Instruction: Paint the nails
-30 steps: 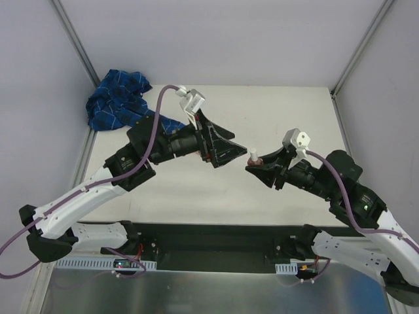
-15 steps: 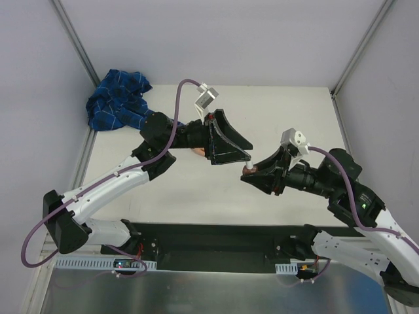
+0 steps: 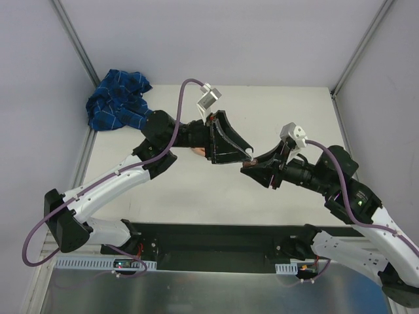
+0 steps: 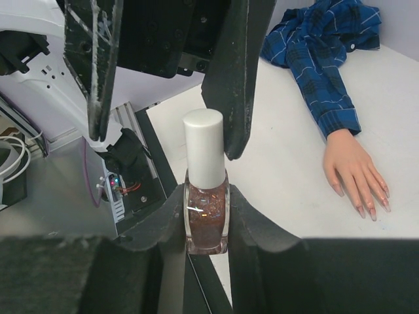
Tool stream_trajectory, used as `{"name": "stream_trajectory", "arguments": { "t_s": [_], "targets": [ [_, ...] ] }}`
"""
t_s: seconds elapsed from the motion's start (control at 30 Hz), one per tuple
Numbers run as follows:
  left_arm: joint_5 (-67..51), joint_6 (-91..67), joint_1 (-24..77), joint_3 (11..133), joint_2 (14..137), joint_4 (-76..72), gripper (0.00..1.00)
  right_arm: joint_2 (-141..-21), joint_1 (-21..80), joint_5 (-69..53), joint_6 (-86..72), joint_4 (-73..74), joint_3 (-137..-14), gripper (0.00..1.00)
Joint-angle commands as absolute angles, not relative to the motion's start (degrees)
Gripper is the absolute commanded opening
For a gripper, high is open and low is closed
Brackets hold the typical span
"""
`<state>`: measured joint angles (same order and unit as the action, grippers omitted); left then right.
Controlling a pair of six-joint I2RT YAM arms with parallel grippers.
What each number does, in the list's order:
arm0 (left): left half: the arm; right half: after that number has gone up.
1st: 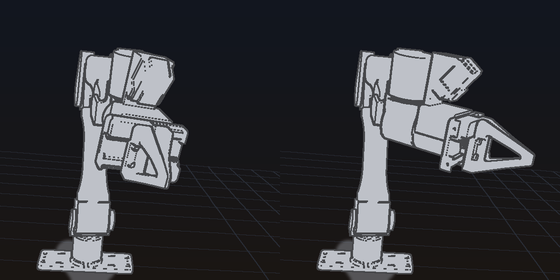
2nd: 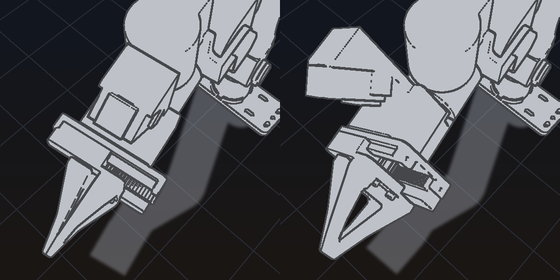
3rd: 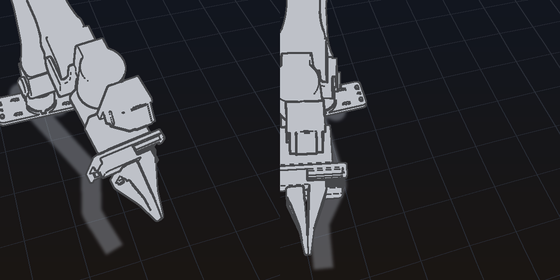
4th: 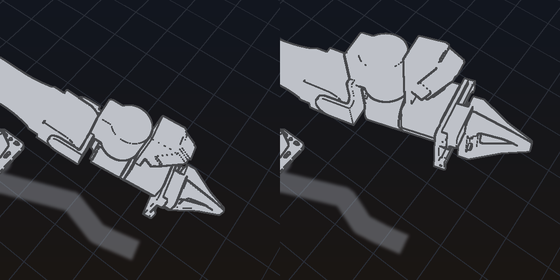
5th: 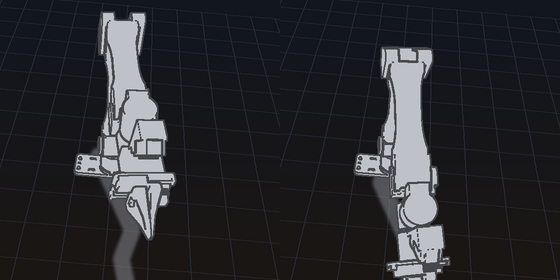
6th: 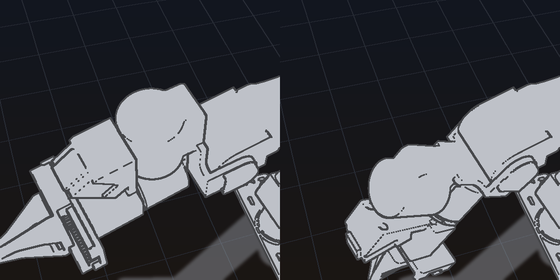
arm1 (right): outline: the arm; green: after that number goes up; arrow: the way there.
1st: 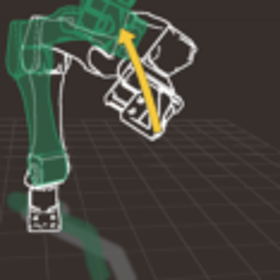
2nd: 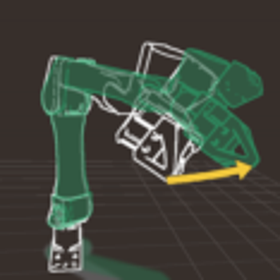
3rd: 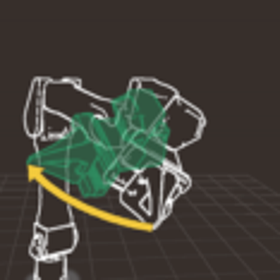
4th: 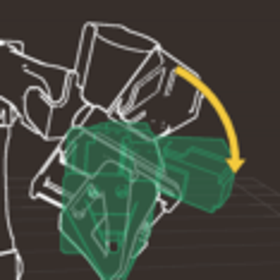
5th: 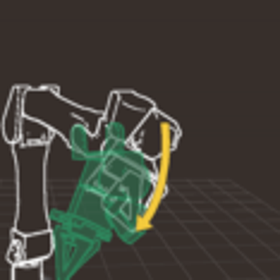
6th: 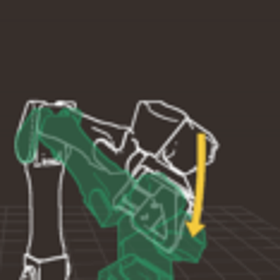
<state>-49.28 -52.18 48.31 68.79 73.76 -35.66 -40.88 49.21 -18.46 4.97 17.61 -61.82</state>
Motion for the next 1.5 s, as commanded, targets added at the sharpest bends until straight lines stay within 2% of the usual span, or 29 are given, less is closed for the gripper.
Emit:
{"name": "stream_trajectory", "arguments": {
  "t_s": [0.0, 0.1, 0.2, 0.3, 0.33, 0.37, 0.4, 0.47, 0.5, 0.63, 0.83, 0.9, 0.93, 1.0, 1.03, 1.17, 1.27, 1.43, 1.47],
  "targets": [
    [-48.5, -45.6, 49.1, 73.4, 72.9, -31.3, 0.49, -40.7, 48.2, -17.9, 4.9, 13.4, -64.7, 0.00],
    [-46.1, -41.1, 50.1, 75.4, 72.6, -25.5, 0.36, -41.4, 47.6, -17.9, 5.3, 13.4, -64.9, 0.00],
    [-40.3, -34.2, 52.2, 78.9, 72.5, -14.4, 0.01, -42.4, 47.5, -16.4, 6.5, 13.9, -65.7, 0.00],
    [-22.4, -26.3, 57.9, 82.5, 72.3, -3.3, 0.00, -44.4, 47.8, -9.5, 8.9, 16.0, -68.4, 0.00],
    [-9.7, -25.5, 59.4, 83.1, 72.2, -1.7, 0.00, -45.1, 48.3, -6.4, 9.5, 16.6, -69.0, 0.00],
    [-4.8, -25.2, 60.9, 83.5, 72.7, -0.7, 0.00, -46.1, 49.4, -2.7, 10.5, 16.6, -69.4, 0.00],
    [0.4, -25.5, 62.0, 83.8, 73.0, -0.3, 0.00, -46.7, 53.3, 9.1, 13.6, 16.1, -69.7, 0.00],
    [12.1, -27.1, 64.2, 85.1, 75.1, 3.1, 0.00, -49.4, 58.6, 21.5, 18.5, 13.7, -70.8, 0.00],
    [13.9, -28.5, 64.3, 85.3, 75.8, 3.3, 0.00, -50.5, 61.7, 29.5, 21.8, 12.9, -71.4, 0.00],
    [15.6, -30.5, 64.8, 86.7, 78.3, 3.5, 0.00, -54.2, 62.2, 31.3, 22.8, 12.0, -74.4, 0.00],
    [12.8, -30.6, 64.8, 87.2, 77.2, 3.3, 0.00, -51.2, 61.4, 19.2, 23.6, 11.6, -72.1, 0.00],
    [8.4, -29.6, 64.8, 87.0, 76.6, 3.0, 0.12, -50.4, 59.9, 13.6, 22.7, 12.3, -71.5, 0.00],
    [5.8, -29.1, 64.7, 86.9, 75.7, 2.6, 0.23, -49.8, 59.2, 11.4, 22.1, 13.7, -71.5, 0.00],
    [-2.1, -26.0, 64.5, 85.7, 74.4, 0.4, 0.36, -49.0, 57.0, 4.9, 20.3, 14.8, -70.9, 0.00],
    [-4.5, -25.1, 64.5, 85.1, 72.6, -1.0, 0.52, -48.0, 56.4, 3.1, 19.8, 15.4, -70.6, 0.00],
    [-9.7, -23.6, 64.5, 78.9, 68.0, -6.6, 0.74, -45.7, 54.4, -4.1, 17.6, 16.3, -68.9, 0.00],
    [-11.2, -22.8, 64.4, 77.1, 65.3, -7.6, 0.81, -44.3, 53.8, -7.7, 16.5, 17.8, -68.6, 0.00],
    [-14.4, -23.6, 62.2, 79.0, 63.6, -2.7, 0.84, -42.3, 53.5, -9.9, 15.9, 21.5, -68.7, 0.00],
    [-18.1, -24.3, 61.5, 80.3, 64.2, -0.8, 0.83, -42.2, 53.5, -10.5, 15.8, 22.1, -69.0, 0.00]
  ]
}}
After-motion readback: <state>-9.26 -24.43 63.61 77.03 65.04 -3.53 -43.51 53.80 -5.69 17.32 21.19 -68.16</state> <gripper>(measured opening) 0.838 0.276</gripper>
